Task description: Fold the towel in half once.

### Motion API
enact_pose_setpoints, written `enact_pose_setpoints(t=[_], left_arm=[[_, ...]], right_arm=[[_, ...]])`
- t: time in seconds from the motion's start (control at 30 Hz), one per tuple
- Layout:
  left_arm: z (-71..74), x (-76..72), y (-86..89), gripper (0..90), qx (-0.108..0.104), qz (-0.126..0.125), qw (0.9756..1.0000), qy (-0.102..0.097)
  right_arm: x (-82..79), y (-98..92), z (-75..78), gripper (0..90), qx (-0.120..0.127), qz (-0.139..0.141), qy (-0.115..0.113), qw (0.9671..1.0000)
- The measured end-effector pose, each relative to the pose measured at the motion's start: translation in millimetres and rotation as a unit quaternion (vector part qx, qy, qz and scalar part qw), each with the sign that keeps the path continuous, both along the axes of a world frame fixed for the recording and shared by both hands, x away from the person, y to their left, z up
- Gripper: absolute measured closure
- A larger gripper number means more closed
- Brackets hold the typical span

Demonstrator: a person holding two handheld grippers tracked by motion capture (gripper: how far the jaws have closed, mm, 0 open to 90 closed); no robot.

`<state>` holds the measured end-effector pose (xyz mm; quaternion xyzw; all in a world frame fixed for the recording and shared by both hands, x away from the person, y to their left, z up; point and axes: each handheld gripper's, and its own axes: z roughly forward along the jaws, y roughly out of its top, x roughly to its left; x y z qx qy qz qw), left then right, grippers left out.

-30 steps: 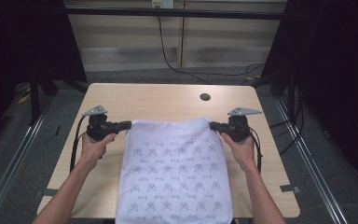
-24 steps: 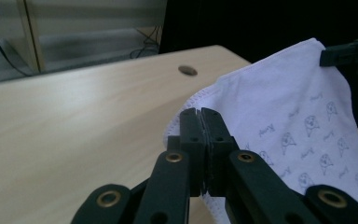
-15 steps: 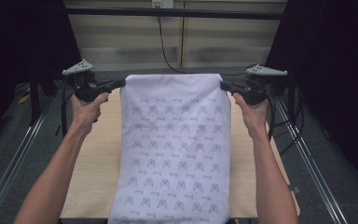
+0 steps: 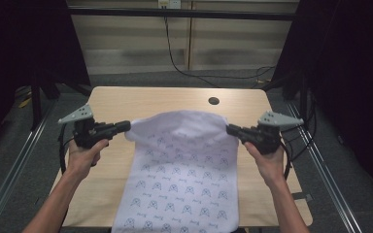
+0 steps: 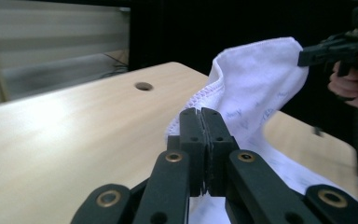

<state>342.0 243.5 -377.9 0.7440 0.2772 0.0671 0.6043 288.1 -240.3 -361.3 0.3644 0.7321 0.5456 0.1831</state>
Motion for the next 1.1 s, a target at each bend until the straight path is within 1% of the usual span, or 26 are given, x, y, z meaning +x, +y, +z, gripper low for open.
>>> enact_pose_setpoints(t=[0.03, 0.1, 0.17, 0.2, 0.23, 0.27, 0.3, 0.33, 0.37, 0.4, 0.43, 0.5, 0.53, 0.57, 0.63, 0.7, 0.73, 0.77, 0.8, 0.87, 0.9, 0.93, 1.0, 1.03, 1.07, 1.1], left_arm=[[-3.3, -7.8, 2.3, 88.7, 0.005, 0.000, 1.0000, 0.001], [-12.2, -23.5, 7.3, 88.7, 0.010, -0.013, 0.9999, 0.005], [-25.8, -39.2, 9.6, 88.8, 0.017, -0.025, 0.9994, 0.017], [-36.2, -48.6, 9.7, 88.8, 0.028, -0.029, 0.9989, 0.026], [-45.1, -54.7, 9.9, 88.8, 0.035, -0.034, 0.9982, 0.035], [-54.6, -60.5, 9.4, 88.8, 0.040, -0.042, 0.9972, 0.047], [-64.2, -66.1, 8.1, 88.8, 0.051, -0.044, 0.9962, 0.055], [-72.9, -70.7, 6.7, 88.8, 0.063, -0.051, 0.9946, 0.064], [-78.8, -73.8, 5.3, 88.8, 0.073, -0.055, 0.9931, 0.074], [-84.4, -77.8, 4.5, 88.8, 0.096, -0.056, 0.9912, 0.073], [-88.9, -80.3, 5.4, 88.8, 0.105, -0.061, 0.9895, 0.079], [-96.1, -85.5, 9.9, 88.9, 0.096, -0.056, 0.9900, 0.088], [-100.5, -86.7, 10.8, 88.9, 0.099, -0.059, 0.9883, 0.100], [-106.8, -87.6, 9.2, 88.9, 0.111, -0.059, 0.9858, 0.111], [-115.5, -88.0, 4.1, 88.9, 0.141, -0.065, 0.9807, 0.119], [-119.5, -84.5, -0.1, 88.9, 0.154, -0.058, 0.9789, 0.121], [-122.4, -80.5, -2.1, 88.9, 0.162, -0.056, 0.9773, 0.124], [-126.0, -75.5, -3.8, 88.9, 0.171, -0.051, 0.9757, 0.127], [-127.2, -70.7, -3.8, 88.9, 0.166, -0.048, 0.9765, 0.129], [-126.6, -60.7, -3.4, 89.1, 0.172, -0.031, 0.9773, 0.119], [-127.7, -54.4, -1.9, 89.1, 0.167, -0.020, 0.9782, 0.121], [-129.4, -47.6, 0.2, 89.2, 0.157, -0.015, 0.9789, 0.130], [-128.3, -34.5, 1.2, 89.3, 0.169, -0.003, 0.9783, 0.119], [-129.1, -26.7, 1.2, 89.3, 0.166, 0.004, 0.9782, 0.125], [-128.8, -16.5, 0.3, 89.3, 0.167, 0.012, 0.9775, 0.128], [-128.3, -11.0, -1.2, 89.3, 0.173, 0.016, 0.9771, 0.123]], right_arm=[[-10.3, -1.3, -3.1, 88.9, 0.005, 0.009, 0.003, 0.9999], [-32.3, -2.5, -11.2, 88.9, -0.002, 0.015, 0.011, 0.9998], [-51.9, -2.8, -24.1, 88.9, -0.009, 0.026, 0.032, 0.9991], [-61.5, -2.2, -32.1, 88.9, -0.017, 0.028, 0.046, 0.9984], [-73.2, -1.0, -43.6, 88.9, -0.018, 0.033, 0.061, 0.9974], [-81.8, 0.6, -53.6, 88.9, -0.024, 0.036, 0.073, 0.9964], [-89.8, 2.1, -63.5, 88.9, -0.032, 0.035, 0.085, 0.9952], [-96.4, 2.6, -74.3, 88.9, -0.030, 0.038, 0.102, 0.9937], [-102.6, 3.6, -84.5, 88.9, -0.035, 0.038, 0.117, 0.9918], [-106.9, 4.1, -91.0, 88.9, -0.042, 0.037, 0.125, 0.9906], [-112.1, 4.1, -99.0, 88.9, -0.045, 0.039, 0.138, 0.9887], [-122.7, 3.8, -113.9, 88.9, -0.047, 0.036, 0.157, 0.9859], [-125.0, 4.0, -118.5, 88.9, -0.050, 0.036, 0.165, 0.9844], [-126.8, 4.8, -123.7, 88.9, -0.062, 0.035, 0.172, 0.9825], [-125.0, 7.8, -128.5, 88.9, -0.079, 0.037, 0.183, 0.9793], [-118.1, 11.9, -132.8, 88.9, -0.099, 0.033, 0.189, 0.9765], [-113.7, 13.4, -136.0, 88.9, -0.109, 0.036, 0.191, 0.9749], [-108.8, 13.9, -136.1, 89.0, -0.109, 0.037, 0.190, 0.9751], [-102.6, 14.4, -136.2, 89.0, -0.114, 0.036, 0.186, 0.9753], [-87.4, 14.7, -137.5, 89.1, -0.112, 0.032, 0.182, 0.9764], [-79.8, 14.9, -137.7, 89.1, -0.114, 0.026, 0.181, 0.9766], [-71.5, 15.1, -138.0, 89.1, -0.115, 0.024, 0.178, 0.9770], [-54.4, 16.1, -138.5, 89.1, -0.118, 0.020, 0.176, 0.9771], [-45.6, 16.8, -138.9, 89.1, -0.117, 0.018, 0.176, 0.9772], [-36.3, 18.2, -138.6, 89.1, -0.117, 0.014, 0.178, 0.9769], [-24.6, 19.3, -138.6, 89.1, -0.124, 0.008, 0.174, 0.9768]])
